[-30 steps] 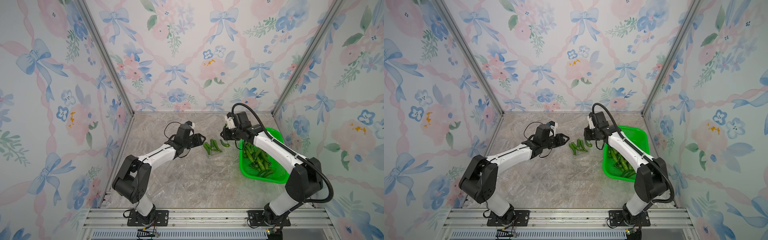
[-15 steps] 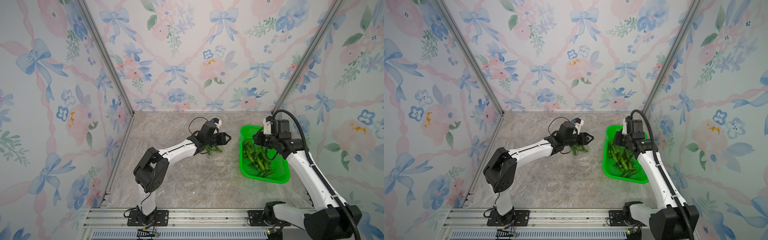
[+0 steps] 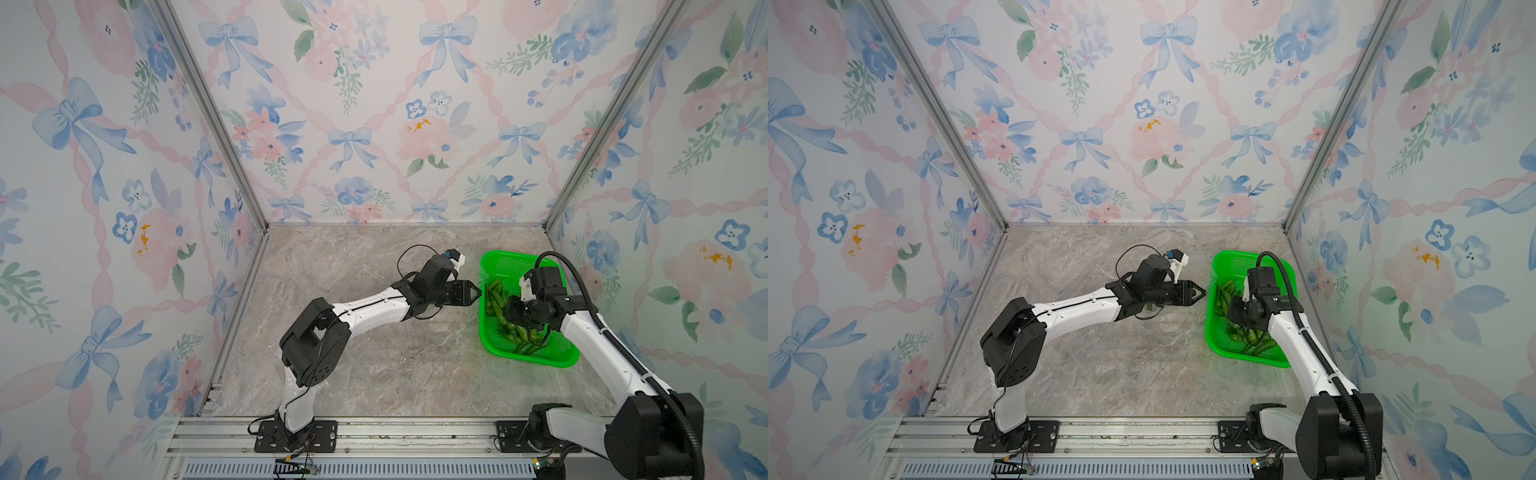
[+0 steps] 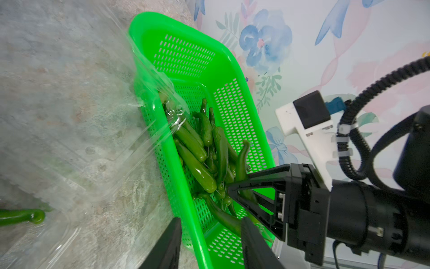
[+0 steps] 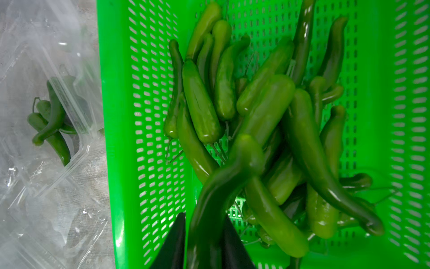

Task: Take small green peppers out of containers
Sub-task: Place the green pepper in the basket.

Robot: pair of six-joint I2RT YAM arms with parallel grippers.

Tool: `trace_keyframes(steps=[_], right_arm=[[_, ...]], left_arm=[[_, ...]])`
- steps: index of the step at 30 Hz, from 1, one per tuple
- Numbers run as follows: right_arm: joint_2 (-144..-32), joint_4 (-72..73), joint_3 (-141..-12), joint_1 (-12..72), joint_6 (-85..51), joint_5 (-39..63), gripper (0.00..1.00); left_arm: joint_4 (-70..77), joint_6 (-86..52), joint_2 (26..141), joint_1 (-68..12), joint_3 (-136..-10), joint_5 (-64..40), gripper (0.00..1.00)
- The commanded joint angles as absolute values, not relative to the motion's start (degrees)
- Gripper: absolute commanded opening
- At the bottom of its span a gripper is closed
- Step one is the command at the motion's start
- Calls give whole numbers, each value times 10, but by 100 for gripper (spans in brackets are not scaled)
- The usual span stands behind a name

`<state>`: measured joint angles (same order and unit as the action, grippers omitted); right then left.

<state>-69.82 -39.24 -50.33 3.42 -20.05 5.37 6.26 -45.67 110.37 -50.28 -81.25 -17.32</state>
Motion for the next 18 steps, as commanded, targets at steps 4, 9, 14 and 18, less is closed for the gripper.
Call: trace_keyframes(steps=[4,9,14,18], right_arm=[[-702,-424,-513,31,-200,32,46],[-684,-443,-554,34,-195,42,49],[-719,-447,-617,97,-196,66,47],[-791,-421,-681,193,-205,45,45]], left_arm=[[61,-452,1091,-501,-783,-163,45],[58,-447,1052,-485,-746,-149,45],[55,-445,984,-445,-676,-129,45],[55,-448,931,-408,-615,-118,45]])
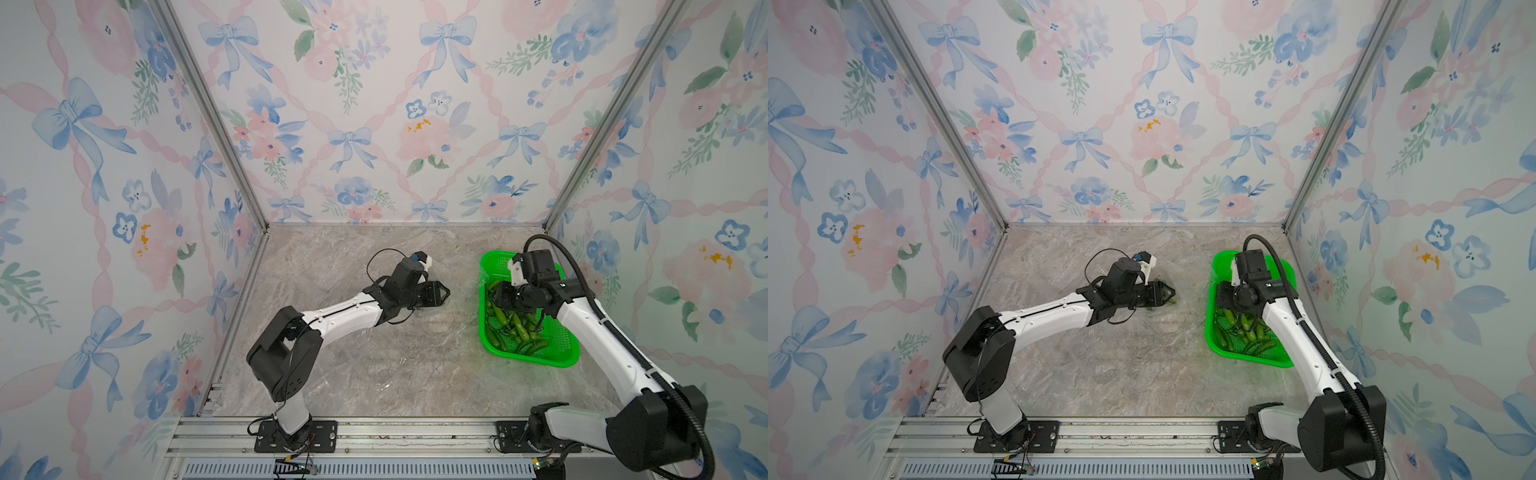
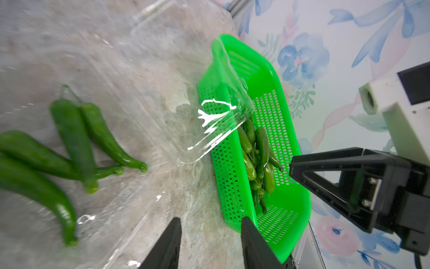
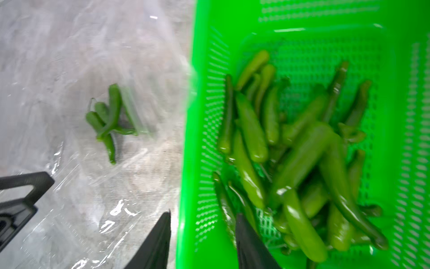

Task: Take small green peppers out of containers
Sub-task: Place the green pepper in the basket, then pick up the green pepper from the packing box.

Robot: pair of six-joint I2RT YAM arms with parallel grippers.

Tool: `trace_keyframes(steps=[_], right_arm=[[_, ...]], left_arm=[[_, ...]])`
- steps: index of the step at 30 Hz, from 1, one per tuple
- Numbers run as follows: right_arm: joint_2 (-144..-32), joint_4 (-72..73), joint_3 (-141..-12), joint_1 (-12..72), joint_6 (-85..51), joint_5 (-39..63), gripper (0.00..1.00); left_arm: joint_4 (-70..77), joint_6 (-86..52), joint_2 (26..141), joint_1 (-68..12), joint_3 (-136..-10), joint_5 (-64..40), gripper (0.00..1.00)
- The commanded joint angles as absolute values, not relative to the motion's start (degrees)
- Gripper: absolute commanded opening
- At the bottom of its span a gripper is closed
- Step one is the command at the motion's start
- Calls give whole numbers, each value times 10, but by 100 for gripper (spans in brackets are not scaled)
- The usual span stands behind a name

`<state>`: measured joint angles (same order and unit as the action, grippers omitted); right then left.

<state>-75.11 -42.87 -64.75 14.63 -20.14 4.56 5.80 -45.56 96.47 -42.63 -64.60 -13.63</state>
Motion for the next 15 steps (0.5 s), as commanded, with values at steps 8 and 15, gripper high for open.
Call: trace_keyframes(steps=[8,15], right_arm=[[-991,-396,-855,292,-234,-12,38],[-1125,-404,-960,310,-254,-19,37]], left_arm=[[53,-450,852,-351,-528,-111,46],[53,-452,818,-325,-485,-112,47]])
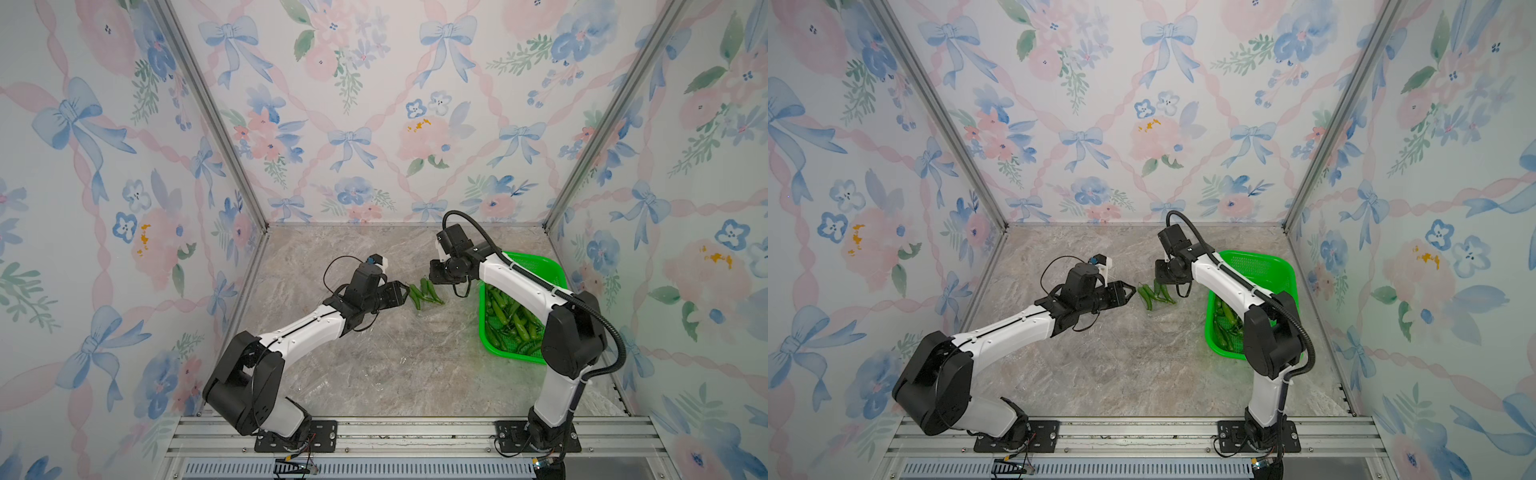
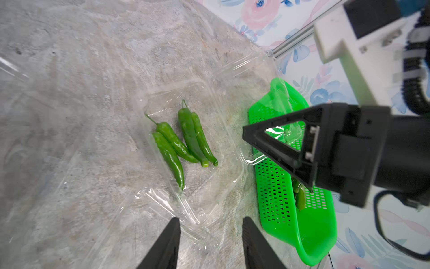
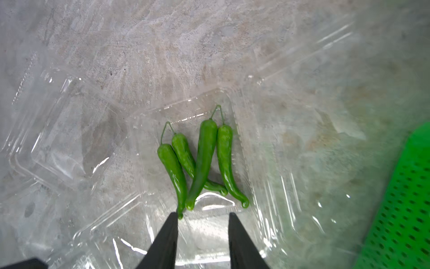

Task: Take small green peppers out of containers
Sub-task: Pick up the green pepper from the packing box.

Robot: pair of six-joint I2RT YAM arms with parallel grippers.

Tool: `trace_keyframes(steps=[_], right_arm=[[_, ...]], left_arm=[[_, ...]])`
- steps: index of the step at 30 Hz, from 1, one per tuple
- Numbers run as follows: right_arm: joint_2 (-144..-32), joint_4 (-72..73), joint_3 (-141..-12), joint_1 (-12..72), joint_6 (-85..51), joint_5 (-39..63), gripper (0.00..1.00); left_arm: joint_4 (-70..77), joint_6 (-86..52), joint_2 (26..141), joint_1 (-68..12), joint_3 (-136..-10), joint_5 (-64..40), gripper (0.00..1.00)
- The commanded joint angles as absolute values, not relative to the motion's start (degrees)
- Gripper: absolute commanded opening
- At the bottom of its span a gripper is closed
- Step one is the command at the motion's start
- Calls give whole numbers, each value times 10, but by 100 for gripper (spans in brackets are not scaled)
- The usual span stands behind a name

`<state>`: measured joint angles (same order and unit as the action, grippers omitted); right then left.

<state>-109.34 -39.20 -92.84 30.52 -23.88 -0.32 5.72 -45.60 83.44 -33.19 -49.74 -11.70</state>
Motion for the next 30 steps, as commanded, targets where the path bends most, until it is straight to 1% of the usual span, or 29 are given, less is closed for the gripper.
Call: trace_keyframes(steps=[1,5,11,30], right_arm=[[-1139,-403,-970,310,-256,-17,37],[-1189,-409,-1003,313,-262,-13,36],[-1229,-411,-1027,317,-266,-7,35],[-1279,-422,-1041,319,-263,-17,33]], left_arm=[[53,-452,814,-322,-481,-112,47],[53,-451,810,-310,-471,-118,47],[53,-446,816,-299,-473,-126,47],[54,-441,833,-298,-488,-141,46]])
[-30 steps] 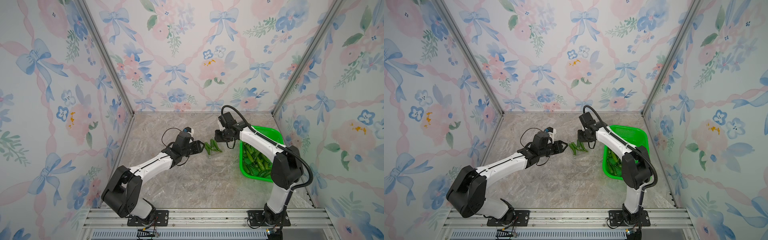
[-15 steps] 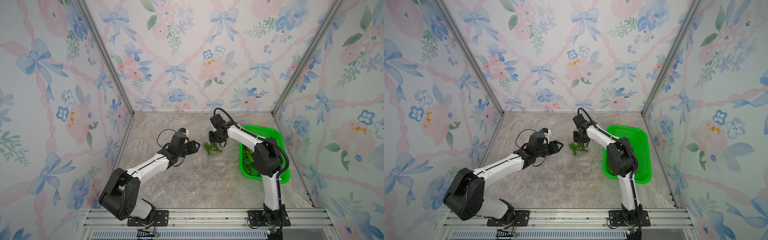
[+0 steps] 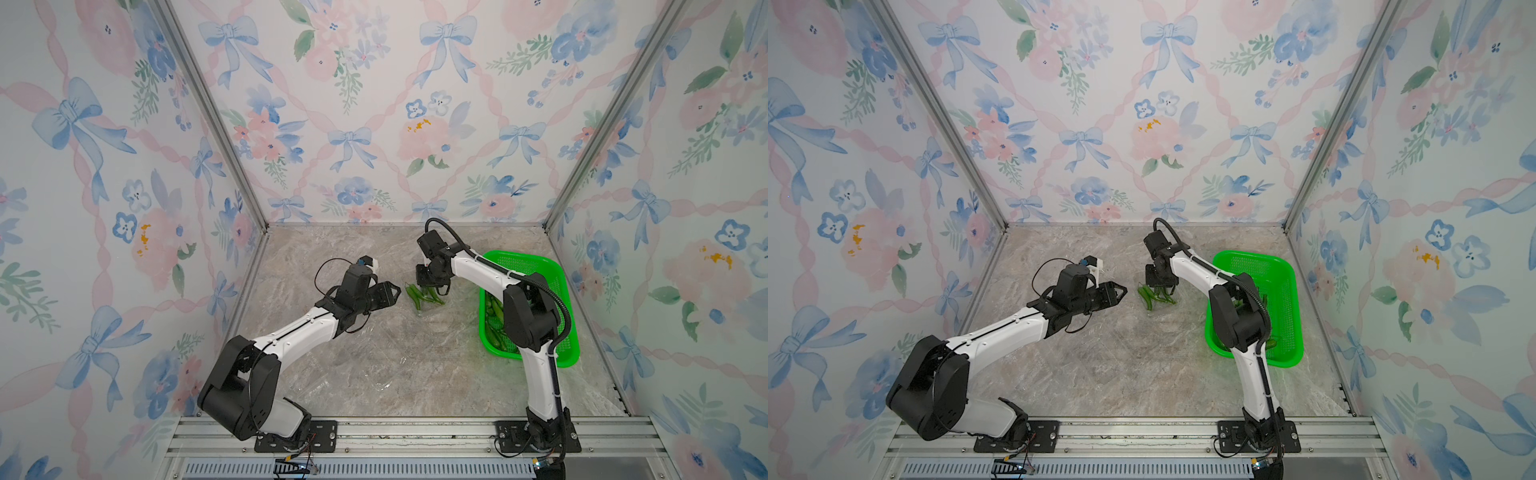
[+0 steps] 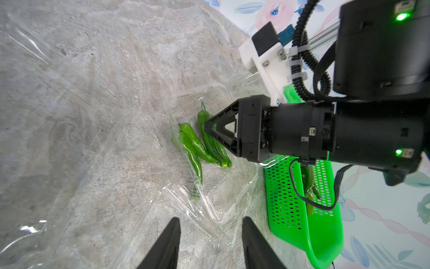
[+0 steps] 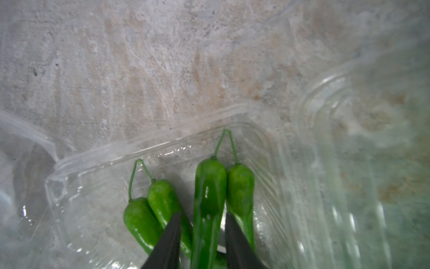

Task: Take small green peppers out of containers
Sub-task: Pick up the green pepper from the packing box.

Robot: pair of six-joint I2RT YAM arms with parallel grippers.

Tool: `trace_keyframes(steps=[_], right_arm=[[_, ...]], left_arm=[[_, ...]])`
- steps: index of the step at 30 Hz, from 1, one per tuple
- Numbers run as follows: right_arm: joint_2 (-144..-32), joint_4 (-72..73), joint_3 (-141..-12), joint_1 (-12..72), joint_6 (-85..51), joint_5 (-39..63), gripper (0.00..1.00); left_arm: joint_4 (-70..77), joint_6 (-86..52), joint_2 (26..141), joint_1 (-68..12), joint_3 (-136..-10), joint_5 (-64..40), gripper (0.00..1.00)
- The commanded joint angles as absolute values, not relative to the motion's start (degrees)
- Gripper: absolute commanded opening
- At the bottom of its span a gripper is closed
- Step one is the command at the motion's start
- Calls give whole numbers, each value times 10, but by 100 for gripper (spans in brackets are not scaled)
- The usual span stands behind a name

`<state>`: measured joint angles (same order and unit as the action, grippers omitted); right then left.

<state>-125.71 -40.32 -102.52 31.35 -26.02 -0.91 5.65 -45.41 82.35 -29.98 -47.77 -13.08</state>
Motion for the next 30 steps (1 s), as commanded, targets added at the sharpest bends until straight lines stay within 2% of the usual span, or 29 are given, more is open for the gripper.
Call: trace_keyframes(steps=[1,9,21,30], right_arm=[[-1282,-423,-1042,319,-264,-18,32],[-1297,-425,-1046,319,-263,-22,31],[-1298,-423,-1045,318,-265,-19,20],[-1222,-409,-1004,320,-263,-20,16]], left_arm=[[54,-441,833,-297,-488,-140,46],[54,-439,835,-297,-489,-141,46],[55,-437,843,-297,-491,-144,46],[54,-435,855,-297,-506,-142,46]])
